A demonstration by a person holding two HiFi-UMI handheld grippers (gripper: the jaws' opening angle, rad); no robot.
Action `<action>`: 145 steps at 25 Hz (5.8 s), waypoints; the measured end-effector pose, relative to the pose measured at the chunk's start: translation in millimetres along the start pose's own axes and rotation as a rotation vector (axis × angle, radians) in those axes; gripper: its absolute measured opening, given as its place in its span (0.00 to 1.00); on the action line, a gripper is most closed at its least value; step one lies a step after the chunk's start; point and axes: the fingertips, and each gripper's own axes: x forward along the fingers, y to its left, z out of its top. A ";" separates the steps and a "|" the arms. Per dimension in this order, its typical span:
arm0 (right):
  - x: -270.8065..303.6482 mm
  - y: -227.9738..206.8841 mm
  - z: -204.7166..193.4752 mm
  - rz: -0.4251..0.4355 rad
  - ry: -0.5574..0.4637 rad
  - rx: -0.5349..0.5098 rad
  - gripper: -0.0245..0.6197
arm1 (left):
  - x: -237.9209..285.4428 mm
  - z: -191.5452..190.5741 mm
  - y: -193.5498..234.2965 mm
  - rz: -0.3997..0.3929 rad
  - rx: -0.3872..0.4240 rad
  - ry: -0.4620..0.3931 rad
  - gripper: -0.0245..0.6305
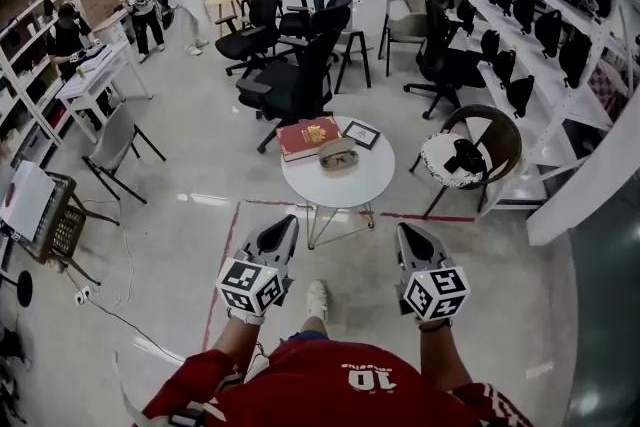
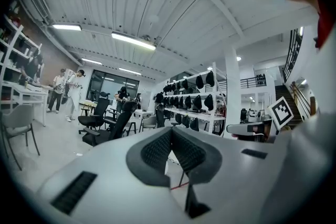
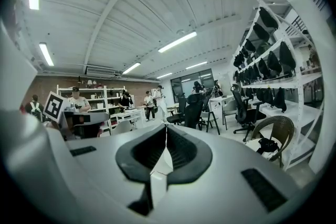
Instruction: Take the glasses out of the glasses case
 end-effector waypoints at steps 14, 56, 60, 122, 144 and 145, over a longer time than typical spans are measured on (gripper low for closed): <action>137.8 -47.3 46.6 0.051 0.016 -0.004 0.06 | 110.3 28.9 87.0 0.025 -0.003 0.018 0.05; 322.9 -72.0 70.5 0.004 0.046 -0.082 0.06 | 244.0 25.9 245.7 -0.066 -0.060 0.019 0.05; 333.6 -79.2 74.2 0.023 0.015 -0.076 0.06 | 255.1 28.1 247.1 -0.061 -0.037 0.015 0.05; 566.6 -196.4 -308.5 0.451 0.779 -0.853 0.18 | 362.4 -93.0 313.6 0.102 -0.111 0.245 0.05; 573.5 -199.7 -328.0 0.568 0.831 -1.149 0.08 | 344.6 -106.1 315.6 0.136 -0.176 0.258 0.05; 571.5 -199.3 -326.8 0.572 0.832 -1.152 0.07 | 343.9 -105.3 314.6 0.134 -0.179 0.260 0.05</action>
